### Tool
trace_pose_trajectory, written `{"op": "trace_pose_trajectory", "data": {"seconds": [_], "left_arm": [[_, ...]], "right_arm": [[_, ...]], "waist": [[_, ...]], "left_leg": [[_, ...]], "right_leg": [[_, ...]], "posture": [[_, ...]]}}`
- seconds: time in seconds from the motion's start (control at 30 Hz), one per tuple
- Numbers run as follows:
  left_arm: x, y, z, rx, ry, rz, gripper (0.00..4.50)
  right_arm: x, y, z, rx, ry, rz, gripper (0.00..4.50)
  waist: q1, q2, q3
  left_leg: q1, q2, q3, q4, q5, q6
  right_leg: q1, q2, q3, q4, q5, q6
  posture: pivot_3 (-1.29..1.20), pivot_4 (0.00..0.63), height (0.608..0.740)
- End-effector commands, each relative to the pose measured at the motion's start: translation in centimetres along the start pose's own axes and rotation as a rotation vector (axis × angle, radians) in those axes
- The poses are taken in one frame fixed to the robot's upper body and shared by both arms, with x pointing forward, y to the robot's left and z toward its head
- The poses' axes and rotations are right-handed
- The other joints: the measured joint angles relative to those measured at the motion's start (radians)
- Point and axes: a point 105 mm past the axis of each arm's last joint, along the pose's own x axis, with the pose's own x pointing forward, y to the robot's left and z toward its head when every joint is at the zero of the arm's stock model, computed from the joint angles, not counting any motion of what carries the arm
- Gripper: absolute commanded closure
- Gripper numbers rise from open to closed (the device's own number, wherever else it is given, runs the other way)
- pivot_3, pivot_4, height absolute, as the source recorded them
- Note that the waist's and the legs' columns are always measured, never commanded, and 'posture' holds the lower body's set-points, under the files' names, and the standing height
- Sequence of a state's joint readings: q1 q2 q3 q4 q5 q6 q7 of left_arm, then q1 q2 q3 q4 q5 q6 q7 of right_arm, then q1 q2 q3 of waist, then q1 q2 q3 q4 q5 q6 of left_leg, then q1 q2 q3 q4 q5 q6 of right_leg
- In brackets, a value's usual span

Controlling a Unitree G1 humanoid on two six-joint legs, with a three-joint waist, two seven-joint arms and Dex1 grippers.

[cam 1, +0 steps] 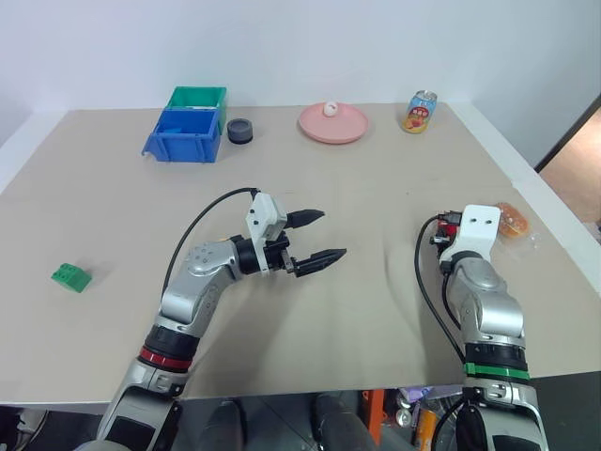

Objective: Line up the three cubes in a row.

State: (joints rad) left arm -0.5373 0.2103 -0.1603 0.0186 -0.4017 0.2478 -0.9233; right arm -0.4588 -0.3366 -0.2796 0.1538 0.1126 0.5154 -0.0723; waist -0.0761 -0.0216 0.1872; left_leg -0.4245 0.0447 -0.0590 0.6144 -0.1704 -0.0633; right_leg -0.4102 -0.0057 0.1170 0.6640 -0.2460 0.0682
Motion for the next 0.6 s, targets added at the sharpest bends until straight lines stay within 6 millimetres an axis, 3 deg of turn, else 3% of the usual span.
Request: {"op": "trace_pose_trajectory", "data": {"seconds": [0.03,0.13,0.27,0.4,0.47,0.6], "left_arm": [[0.0,-0.2,1.4,0.037,-0.042,-0.007,0.00],[0.0,0.0,1.4,0.039,-0.042,-0.001,0.00],[-0.5,0.1,1.7,0.037,-0.047,0.012,0.00],[-2.4,0.2,2.2,0.012,-0.055,0.019,0.00],[-3.3,-0.1,2.4,0.001,-0.057,0.005,0.00],[-6.5,-1.0,2.8,-0.009,-0.011,-0.026,0.00]], "right_arm": [[0.3,-0.9,1.5,-0.009,-0.050,-0.037,3.33],[0.5,-0.6,1.7,-0.008,-0.061,-0.021,3.33],[0.6,0.8,4.2,0.063,-0.159,0.108,3.33],[-0.4,3.1,6.9,0.022,-0.271,0.371,3.33],[-1.0,3.9,7.3,-0.003,-0.293,0.472,3.33],[-4.1,6.7,7.5,-0.151,-0.309,0.851,3.33]], "waist": [[0.000,0.000,0.000],[0.000,0.000,0.000],[-0.002,0.000,0.000],[-0.004,0.001,0.001],[-0.004,0.001,0.001],[-0.006,0.001,0.001]], "left_leg": [[0.000,0.000,0.000,0.000,0.000,0.000],[0.000,0.000,0.000,0.000,0.000,0.000],[0.000,0.000,0.000,0.000,0.000,0.000],[0.000,0.000,0.000,-0.001,0.000,0.000],[0.000,0.000,0.000,-0.002,0.000,0.000],[0.001,0.000,0.000,-0.005,0.000,0.000]], "right_leg": [[0.000,0.000,0.000,0.000,0.000,0.000],[0.000,0.000,0.000,0.000,0.000,0.000],[0.000,0.000,0.000,0.000,0.000,0.000],[0.000,0.000,0.000,0.000,0.001,0.003],[0.000,0.000,0.000,0.000,0.001,0.002],[-0.001,0.000,0.000,0.000,0.000,0.001]], "posture": [[0.00,0.150,0.740],[0.00,0.150,0.740],[0.00,0.150,0.740],[0.00,0.150,0.740],[0.00,0.150,0.740],[0.00,0.150,0.740]]}}
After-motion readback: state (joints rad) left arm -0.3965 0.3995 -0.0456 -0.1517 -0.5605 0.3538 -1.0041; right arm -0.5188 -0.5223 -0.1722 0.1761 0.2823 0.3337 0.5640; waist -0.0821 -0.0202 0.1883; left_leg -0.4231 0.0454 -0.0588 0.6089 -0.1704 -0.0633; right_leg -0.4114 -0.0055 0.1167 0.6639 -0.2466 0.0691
